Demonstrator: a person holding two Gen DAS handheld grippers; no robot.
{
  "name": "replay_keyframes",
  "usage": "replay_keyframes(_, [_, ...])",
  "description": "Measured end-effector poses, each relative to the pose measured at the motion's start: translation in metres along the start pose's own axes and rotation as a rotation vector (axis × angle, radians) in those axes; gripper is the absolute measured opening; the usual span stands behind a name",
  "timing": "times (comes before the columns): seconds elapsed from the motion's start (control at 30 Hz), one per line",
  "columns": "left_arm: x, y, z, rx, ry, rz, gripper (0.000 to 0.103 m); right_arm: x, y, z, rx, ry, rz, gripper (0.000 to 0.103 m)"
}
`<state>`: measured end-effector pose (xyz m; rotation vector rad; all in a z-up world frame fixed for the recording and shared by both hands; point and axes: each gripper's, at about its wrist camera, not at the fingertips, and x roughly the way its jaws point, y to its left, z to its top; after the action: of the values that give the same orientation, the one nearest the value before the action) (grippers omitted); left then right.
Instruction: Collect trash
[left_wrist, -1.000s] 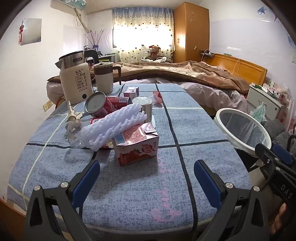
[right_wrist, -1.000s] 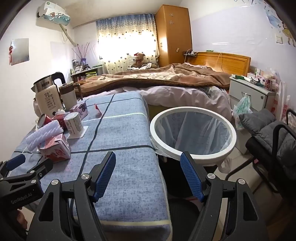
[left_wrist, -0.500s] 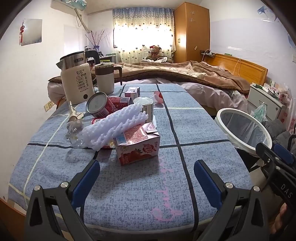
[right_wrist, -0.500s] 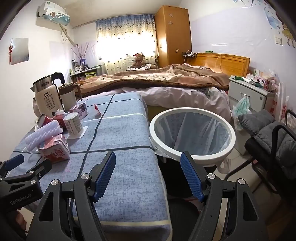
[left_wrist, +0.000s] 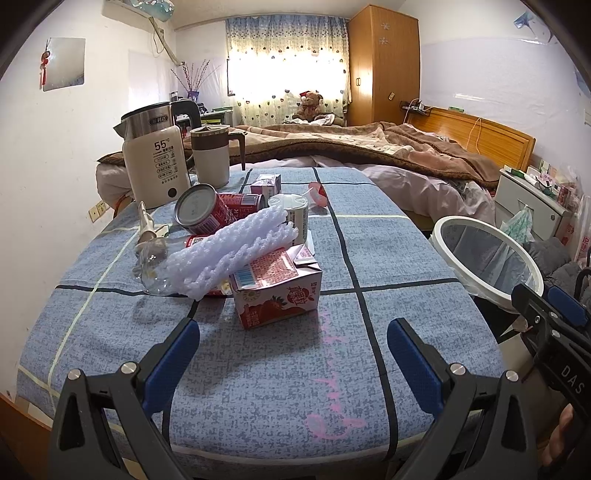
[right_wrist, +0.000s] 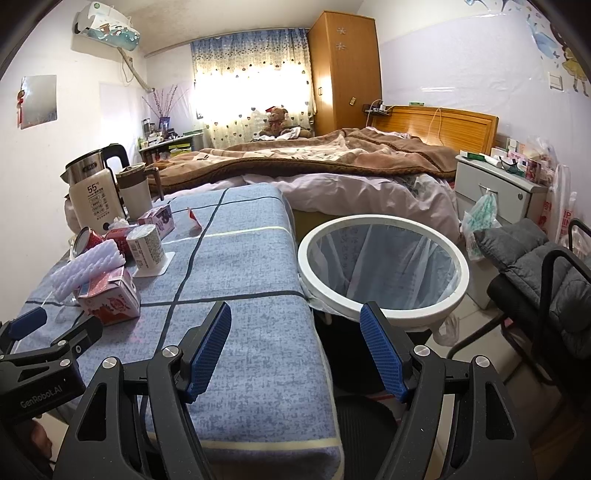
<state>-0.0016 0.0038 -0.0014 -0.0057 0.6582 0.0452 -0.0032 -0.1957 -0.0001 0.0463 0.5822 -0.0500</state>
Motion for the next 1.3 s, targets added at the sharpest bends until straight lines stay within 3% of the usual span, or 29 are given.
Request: replay_keyframes(1.3, [-0.0018, 0.0006, 0.0011, -0.003, 0.000, -0.003, 0.103, -0.0014, -0.0005, 0.0008, 0.000, -0.001, -0.002, 0.073])
